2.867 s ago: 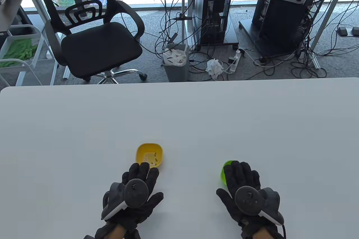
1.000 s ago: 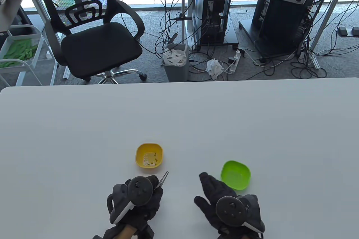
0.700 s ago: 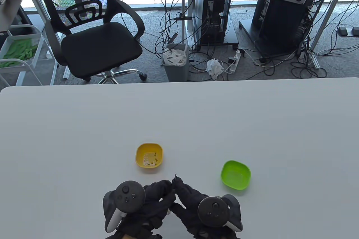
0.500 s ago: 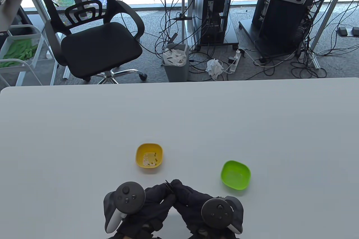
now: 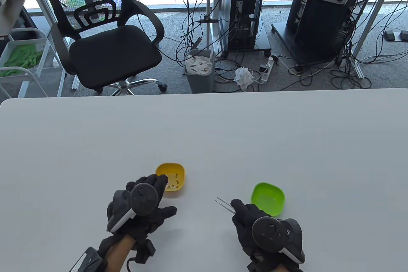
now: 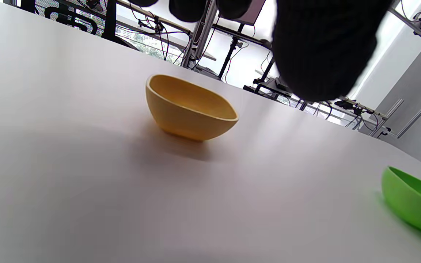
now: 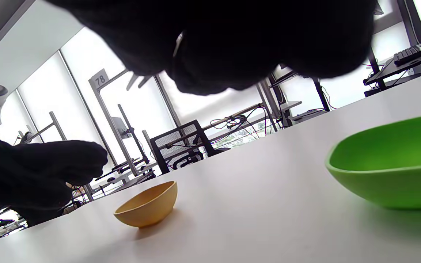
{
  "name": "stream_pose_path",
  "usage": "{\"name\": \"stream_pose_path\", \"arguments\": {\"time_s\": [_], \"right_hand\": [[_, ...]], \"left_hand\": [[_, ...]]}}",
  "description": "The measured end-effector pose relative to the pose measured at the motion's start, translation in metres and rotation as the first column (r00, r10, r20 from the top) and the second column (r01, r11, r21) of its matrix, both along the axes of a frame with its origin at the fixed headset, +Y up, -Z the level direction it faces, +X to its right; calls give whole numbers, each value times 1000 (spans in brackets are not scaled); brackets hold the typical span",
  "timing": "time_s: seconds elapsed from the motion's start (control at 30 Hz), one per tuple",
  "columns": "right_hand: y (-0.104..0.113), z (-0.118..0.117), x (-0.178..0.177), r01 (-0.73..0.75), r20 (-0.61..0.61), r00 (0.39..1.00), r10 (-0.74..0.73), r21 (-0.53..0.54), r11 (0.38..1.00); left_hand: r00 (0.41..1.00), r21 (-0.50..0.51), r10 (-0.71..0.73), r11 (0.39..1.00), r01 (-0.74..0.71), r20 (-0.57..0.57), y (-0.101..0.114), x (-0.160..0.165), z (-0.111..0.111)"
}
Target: Pick mung beans with tweezers into small dish
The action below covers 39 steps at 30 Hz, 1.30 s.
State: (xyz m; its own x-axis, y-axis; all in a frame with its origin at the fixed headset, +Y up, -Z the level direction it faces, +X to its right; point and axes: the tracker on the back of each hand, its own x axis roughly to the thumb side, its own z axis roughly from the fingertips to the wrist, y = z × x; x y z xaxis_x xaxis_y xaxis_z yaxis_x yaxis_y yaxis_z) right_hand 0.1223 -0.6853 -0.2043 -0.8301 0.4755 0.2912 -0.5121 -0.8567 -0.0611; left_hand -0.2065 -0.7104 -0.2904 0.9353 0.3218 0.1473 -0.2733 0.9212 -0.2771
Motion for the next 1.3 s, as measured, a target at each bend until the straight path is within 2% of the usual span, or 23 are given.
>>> {"name": "stream_pose_path", "arguments": {"time_s": [0.07, 0.23, 0.43, 0.6, 1.0, 1.13, 1.3], "right_hand": [[-6, -3, 3, 1, 1, 1000, -1, 0, 1000], [-14, -9, 9, 22, 5, 1000, -22, -42, 999], [-18, -11, 11, 43, -11, 999, -44, -78, 996], [-20, -12, 10, 56, -27, 998, -59, -105, 993], [-22, -13, 8, 66, -37, 997, -72, -141, 988], [-23, -13, 7, 67, -35, 997, -73, -145, 987], [-21, -13, 9, 84, -2, 996, -85, -110, 990]], "left_hand": [[999, -76, -13, 997, 16, 48, -14, -9, -25], [995, -238, 13, 971, 12, 104, -33, -22, -68], [989, -386, 17, 922, 41, 146, -46, -22, -101], [985, -439, 3, 895, 76, 175, -56, -20, -113], [983, -406, 94, 914, -22, 158, -68, -22, -116], [976, -283, 156, 953, -109, 152, -70, -20, -108], [960, -214, 244, 953, -212, 136, -71, -18, -89]]}}
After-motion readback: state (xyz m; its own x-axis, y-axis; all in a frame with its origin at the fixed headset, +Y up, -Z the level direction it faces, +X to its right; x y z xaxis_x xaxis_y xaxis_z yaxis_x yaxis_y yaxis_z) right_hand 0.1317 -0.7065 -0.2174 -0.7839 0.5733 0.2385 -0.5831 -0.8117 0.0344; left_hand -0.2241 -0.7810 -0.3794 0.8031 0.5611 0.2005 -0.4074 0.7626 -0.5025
